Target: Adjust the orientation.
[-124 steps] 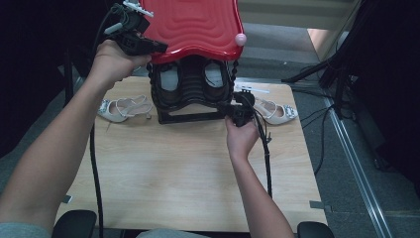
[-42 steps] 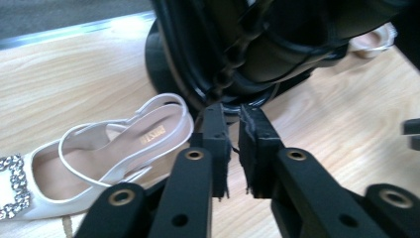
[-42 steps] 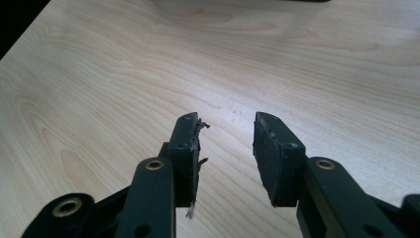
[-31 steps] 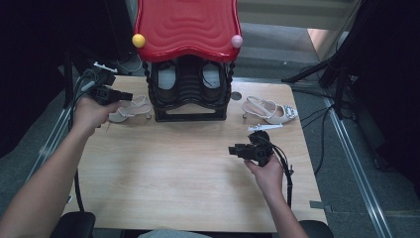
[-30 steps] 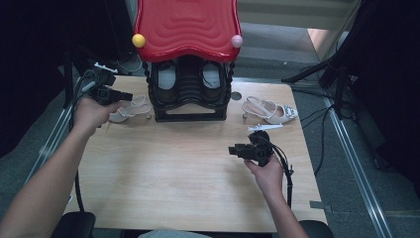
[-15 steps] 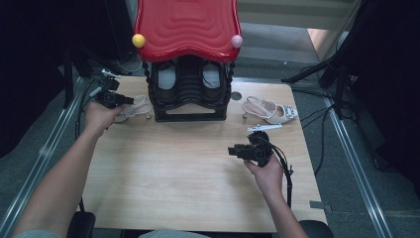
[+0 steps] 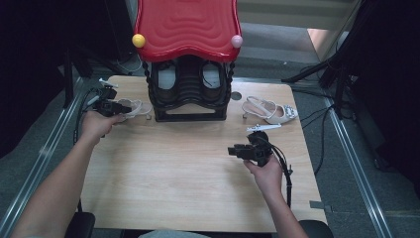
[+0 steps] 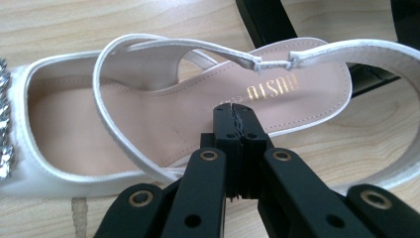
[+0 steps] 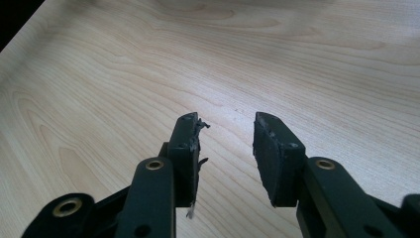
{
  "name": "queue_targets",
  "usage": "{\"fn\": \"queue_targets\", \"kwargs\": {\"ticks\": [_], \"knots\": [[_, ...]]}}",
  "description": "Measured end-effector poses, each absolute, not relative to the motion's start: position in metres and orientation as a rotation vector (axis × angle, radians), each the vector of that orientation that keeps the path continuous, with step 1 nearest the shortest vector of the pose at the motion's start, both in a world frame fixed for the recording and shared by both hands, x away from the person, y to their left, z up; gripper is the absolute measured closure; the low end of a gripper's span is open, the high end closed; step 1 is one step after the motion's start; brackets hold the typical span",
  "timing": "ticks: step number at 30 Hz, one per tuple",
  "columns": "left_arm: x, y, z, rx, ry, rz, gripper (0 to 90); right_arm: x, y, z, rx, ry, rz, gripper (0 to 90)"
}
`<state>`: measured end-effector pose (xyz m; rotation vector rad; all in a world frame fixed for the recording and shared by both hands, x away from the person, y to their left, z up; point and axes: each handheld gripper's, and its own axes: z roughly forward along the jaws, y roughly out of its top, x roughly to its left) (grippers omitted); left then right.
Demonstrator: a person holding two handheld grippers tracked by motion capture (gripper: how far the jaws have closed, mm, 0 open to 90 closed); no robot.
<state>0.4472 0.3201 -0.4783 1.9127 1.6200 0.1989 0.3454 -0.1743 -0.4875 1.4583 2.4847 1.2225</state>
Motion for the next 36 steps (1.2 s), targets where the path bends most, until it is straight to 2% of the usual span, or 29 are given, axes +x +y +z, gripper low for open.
{"fn": "queue_targets", "kwargs": {"ticks": [7,12,26,33,36], "knots": [[0.441,0.331,-0.480,1.934,1.635,0.183,90.0,0.345,-0.177,-0.486,1.467,2.472,1.231,64.0],[0.436,0.340,-0.481,2.008,1.626,0.158,90.0,0.346,-0.176,-0.487,1.474,2.473,1.231,64.0],[0.435,0.367,-0.484,2.007,1.692,0.139,90.0,0.345,-0.177,-0.488,1.478,2.470,1.222,64.0],[0.437,0.363,-0.479,1.985,1.679,0.105,89.8,0.345,-0.176,-0.488,1.479,2.472,1.225,64.0],[0.438,0.356,-0.474,2.019,1.668,0.093,86.5,0.346,-0.176,-0.489,1.485,2.471,1.222,64.0]]}}
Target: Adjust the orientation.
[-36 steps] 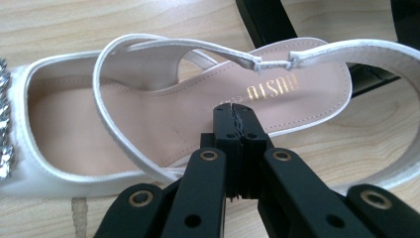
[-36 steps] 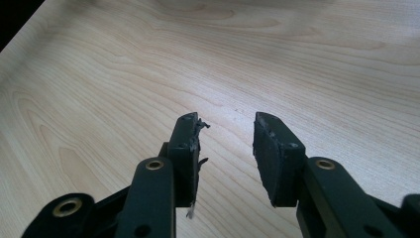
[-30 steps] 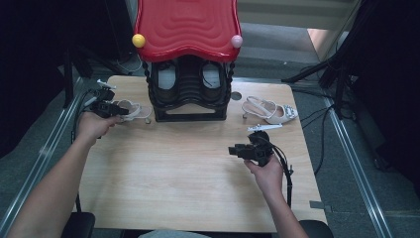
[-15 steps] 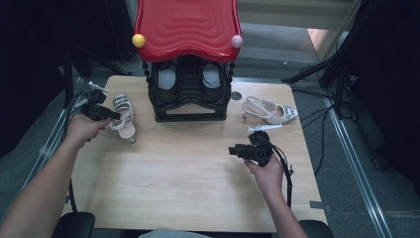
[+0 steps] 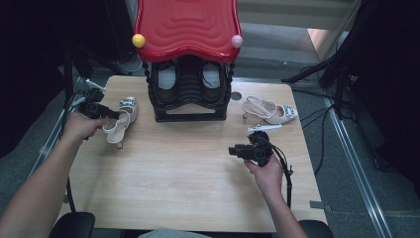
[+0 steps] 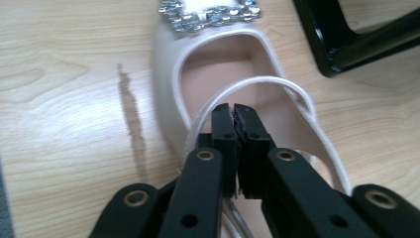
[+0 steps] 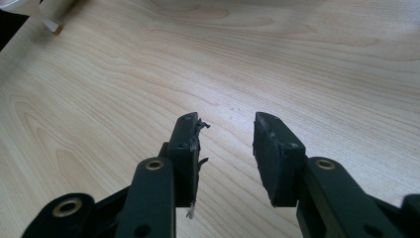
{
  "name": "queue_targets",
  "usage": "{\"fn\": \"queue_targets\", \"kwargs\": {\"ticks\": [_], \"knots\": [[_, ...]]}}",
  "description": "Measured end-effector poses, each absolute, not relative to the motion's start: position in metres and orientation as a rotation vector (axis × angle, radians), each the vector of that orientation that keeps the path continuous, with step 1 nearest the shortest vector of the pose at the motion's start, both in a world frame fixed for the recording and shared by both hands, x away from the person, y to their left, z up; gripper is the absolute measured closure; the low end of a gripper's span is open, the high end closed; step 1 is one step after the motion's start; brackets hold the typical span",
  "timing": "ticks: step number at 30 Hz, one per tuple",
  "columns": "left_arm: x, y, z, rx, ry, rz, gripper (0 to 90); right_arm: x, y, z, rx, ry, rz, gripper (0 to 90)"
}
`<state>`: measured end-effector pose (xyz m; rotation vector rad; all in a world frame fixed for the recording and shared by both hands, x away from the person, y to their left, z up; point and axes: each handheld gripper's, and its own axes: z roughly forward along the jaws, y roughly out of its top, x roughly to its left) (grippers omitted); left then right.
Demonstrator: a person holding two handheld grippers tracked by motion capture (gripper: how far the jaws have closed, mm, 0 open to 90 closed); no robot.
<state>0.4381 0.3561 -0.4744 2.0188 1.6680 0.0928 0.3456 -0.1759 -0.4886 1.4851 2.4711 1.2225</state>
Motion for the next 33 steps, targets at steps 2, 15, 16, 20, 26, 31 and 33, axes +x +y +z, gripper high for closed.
{"fn": "queue_targets", "kwargs": {"ticks": [2,15,16,20,26,31,33], "knots": [[0.439,0.355,-0.472,2.018,1.671,0.083,83.4,0.345,-0.176,-0.488,1.483,2.470,1.224,64.0],[0.431,0.360,-0.448,1.964,1.684,0.063,35.8,0.346,-0.177,-0.488,1.484,2.469,1.218,63.9],[0.431,0.360,-0.448,1.978,1.669,0.058,31.7,0.346,-0.177,-0.488,1.487,2.468,1.218,64.0],[0.433,0.357,-0.452,1.999,1.680,0.047,22.2,0.346,-0.177,-0.488,1.485,2.468,1.217,63.9],[0.438,0.355,-0.463,1.988,1.733,0.018,6.7,0.346,-0.177,-0.487,1.479,2.467,1.207,63.9],[0.440,0.351,-0.474,1.975,1.757,0.001,3.5,0.345,-0.177,-0.487,1.478,2.467,1.206,63.8],[0.441,0.350,-0.478,1.971,1.764,-0.014,3.5,0.345,-0.177,-0.487,1.475,2.470,1.202,63.8]]}}
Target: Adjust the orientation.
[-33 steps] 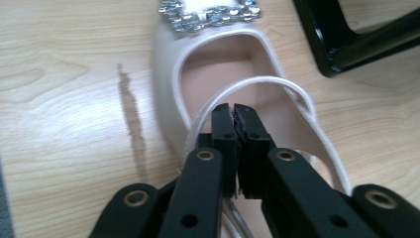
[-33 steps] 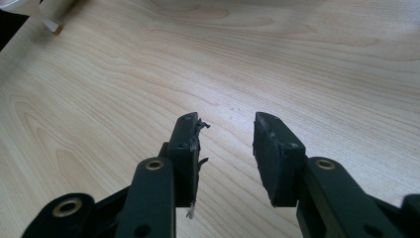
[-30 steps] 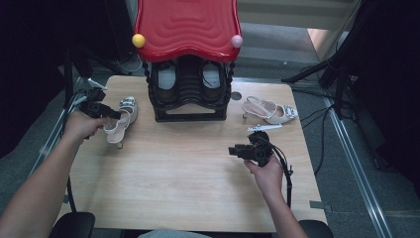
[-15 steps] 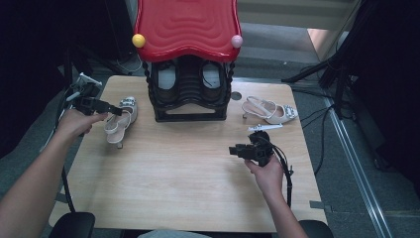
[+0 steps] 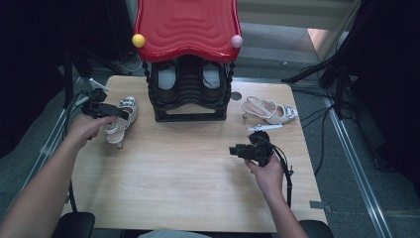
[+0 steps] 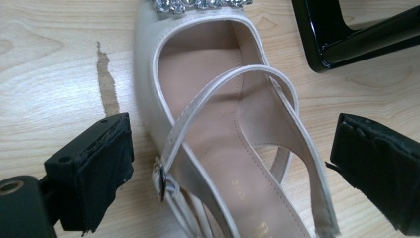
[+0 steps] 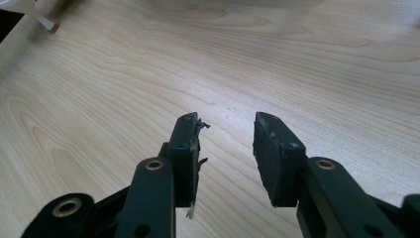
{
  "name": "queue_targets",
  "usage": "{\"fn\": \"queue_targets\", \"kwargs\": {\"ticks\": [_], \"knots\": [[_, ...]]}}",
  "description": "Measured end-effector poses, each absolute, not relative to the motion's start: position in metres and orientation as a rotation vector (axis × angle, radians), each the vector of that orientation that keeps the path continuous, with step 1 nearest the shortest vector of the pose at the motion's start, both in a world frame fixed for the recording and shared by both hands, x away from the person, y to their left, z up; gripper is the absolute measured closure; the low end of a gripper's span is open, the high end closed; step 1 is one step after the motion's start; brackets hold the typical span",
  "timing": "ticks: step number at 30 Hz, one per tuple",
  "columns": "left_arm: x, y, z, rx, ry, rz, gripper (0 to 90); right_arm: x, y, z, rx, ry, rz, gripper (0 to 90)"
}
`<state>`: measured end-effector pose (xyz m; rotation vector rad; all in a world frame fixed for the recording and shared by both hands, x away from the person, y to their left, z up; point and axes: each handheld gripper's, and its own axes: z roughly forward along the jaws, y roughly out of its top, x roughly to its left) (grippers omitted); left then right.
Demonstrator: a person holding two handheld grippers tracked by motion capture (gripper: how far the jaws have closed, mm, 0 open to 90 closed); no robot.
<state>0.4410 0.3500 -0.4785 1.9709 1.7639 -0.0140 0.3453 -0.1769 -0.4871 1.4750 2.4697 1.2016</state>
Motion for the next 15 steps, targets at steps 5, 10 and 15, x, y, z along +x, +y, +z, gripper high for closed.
{"fn": "queue_targets", "kwargs": {"ticks": [5,10,15], "knots": [[0.442,0.347,-0.492,1.982,1.795,0.001,3.5,0.345,-0.177,-0.487,1.475,2.469,1.203,63.8],[0.443,0.346,-0.502,1.945,1.812,-0.038,3.5,0.345,-0.177,-0.487,1.478,2.468,1.204,63.8],[0.445,0.338,-0.506,2.001,1.819,-0.034,3.6,0.346,-0.177,-0.487,1.482,2.469,1.201,63.6]]}}
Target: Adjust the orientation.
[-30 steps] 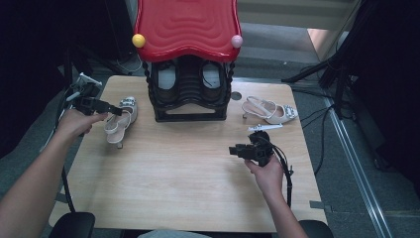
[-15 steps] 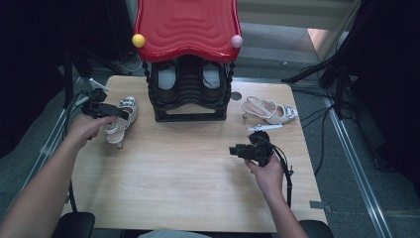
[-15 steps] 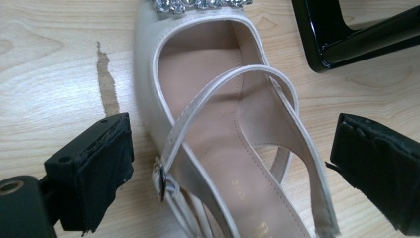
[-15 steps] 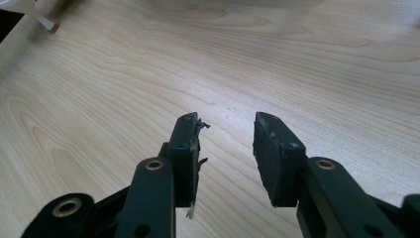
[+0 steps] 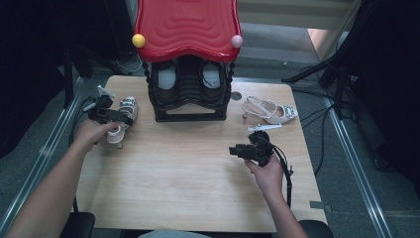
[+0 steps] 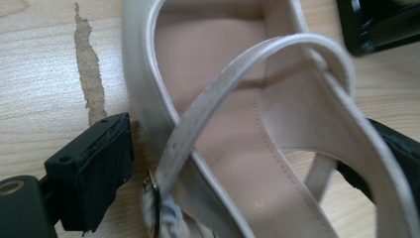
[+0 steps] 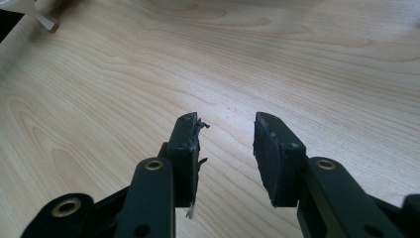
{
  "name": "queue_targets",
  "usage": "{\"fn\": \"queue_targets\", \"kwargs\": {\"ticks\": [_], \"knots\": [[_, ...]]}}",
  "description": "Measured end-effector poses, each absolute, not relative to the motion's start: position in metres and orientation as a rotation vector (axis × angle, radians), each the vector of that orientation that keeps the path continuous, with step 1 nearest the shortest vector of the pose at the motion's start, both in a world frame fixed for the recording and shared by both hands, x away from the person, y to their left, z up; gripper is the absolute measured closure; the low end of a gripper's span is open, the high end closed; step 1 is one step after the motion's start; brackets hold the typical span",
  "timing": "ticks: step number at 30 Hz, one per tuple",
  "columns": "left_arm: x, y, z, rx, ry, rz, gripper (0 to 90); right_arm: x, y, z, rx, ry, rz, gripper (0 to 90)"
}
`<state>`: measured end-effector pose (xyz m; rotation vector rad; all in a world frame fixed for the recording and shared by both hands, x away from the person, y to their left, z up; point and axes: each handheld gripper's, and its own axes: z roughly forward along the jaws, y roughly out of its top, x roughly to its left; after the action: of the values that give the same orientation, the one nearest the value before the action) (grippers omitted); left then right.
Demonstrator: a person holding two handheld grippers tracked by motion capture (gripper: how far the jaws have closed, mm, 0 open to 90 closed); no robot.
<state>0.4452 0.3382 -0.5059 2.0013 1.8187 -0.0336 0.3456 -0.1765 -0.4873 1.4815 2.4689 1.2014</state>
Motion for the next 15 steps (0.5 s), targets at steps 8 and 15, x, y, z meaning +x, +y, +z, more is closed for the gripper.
{"fn": "queue_targets", "kwargs": {"ticks": [8,15], "knots": [[0.4457,0.3396,-0.5089,1.962,1.855,-0.034,7.3,0.3461,-0.1767,-0.4876,1.484,2.468,1.206,63.1],[0.4468,0.3332,-0.5127,1.986,1.888,-0.020,7.6,0.3455,-0.1764,-0.4873,1.481,2.469,1.207,62.9]]}}
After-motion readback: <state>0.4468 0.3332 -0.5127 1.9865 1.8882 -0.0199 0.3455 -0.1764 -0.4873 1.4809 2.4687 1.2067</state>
